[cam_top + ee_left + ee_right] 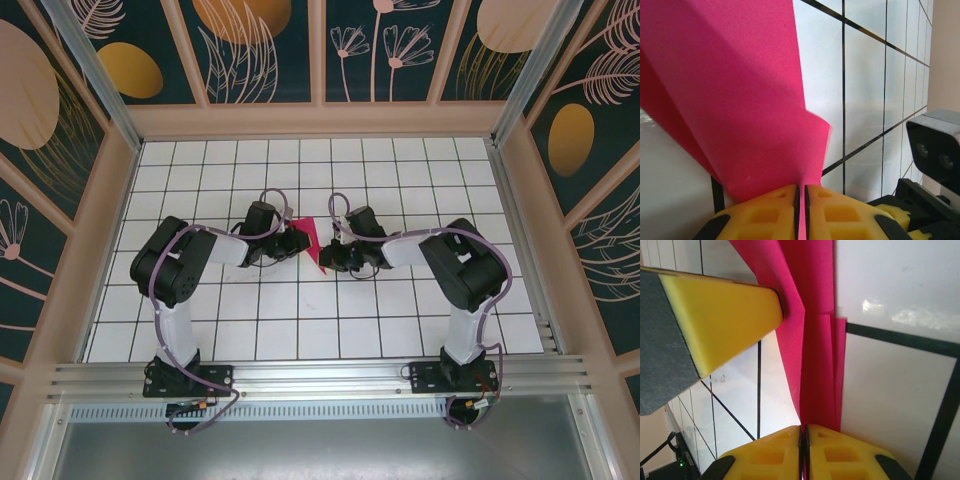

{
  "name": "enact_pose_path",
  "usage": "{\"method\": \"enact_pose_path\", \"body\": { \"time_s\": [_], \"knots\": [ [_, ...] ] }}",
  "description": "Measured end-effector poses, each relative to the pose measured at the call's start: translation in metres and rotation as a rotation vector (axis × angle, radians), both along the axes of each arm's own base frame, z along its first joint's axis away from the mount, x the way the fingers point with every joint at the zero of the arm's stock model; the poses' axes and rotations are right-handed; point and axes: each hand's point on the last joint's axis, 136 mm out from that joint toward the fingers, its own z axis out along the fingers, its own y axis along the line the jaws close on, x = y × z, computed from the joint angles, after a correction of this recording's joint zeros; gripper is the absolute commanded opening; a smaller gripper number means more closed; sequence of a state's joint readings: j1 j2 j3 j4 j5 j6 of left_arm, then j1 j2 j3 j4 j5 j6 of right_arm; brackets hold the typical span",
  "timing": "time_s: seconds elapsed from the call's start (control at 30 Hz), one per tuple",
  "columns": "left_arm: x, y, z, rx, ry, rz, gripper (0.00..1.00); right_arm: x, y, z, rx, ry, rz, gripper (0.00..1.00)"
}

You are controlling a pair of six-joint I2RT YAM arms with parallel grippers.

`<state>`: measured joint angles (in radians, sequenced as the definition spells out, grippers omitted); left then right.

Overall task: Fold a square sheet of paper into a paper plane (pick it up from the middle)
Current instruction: Fold the wing for the fifth time at the center of the table.

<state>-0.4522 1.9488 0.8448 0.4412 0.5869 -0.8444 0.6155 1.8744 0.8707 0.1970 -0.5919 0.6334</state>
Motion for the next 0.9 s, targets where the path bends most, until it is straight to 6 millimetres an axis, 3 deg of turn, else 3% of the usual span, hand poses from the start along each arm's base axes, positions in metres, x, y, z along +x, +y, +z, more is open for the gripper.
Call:
{"method": "enact_pose_path", "body": {
  "time_s": [0.33,0.57,0.7,0.9],
  "knots": [
    [0.0,0.0,0.0,-0.002,0.002,-0.003,0.16,-0.006,0.0,0.003,-0.013,0.001,0.011,0.08],
    [0.0,-0.001,-0.001,-0.002,0.004,-0.004,0.16,-0.009,-0.003,-0.003,-0.046,0.001,0.015,0.18],
    [0.0,-0.001,0.0,-0.003,0.007,-0.005,0.16,-0.008,-0.004,0.003,-0.063,-0.018,0.01,0.23],
    [0.0,-0.001,-0.001,0.002,0.016,-0.006,0.16,0.002,-0.013,0.023,-0.106,-0.099,-0.037,0.21]
  ]
}}
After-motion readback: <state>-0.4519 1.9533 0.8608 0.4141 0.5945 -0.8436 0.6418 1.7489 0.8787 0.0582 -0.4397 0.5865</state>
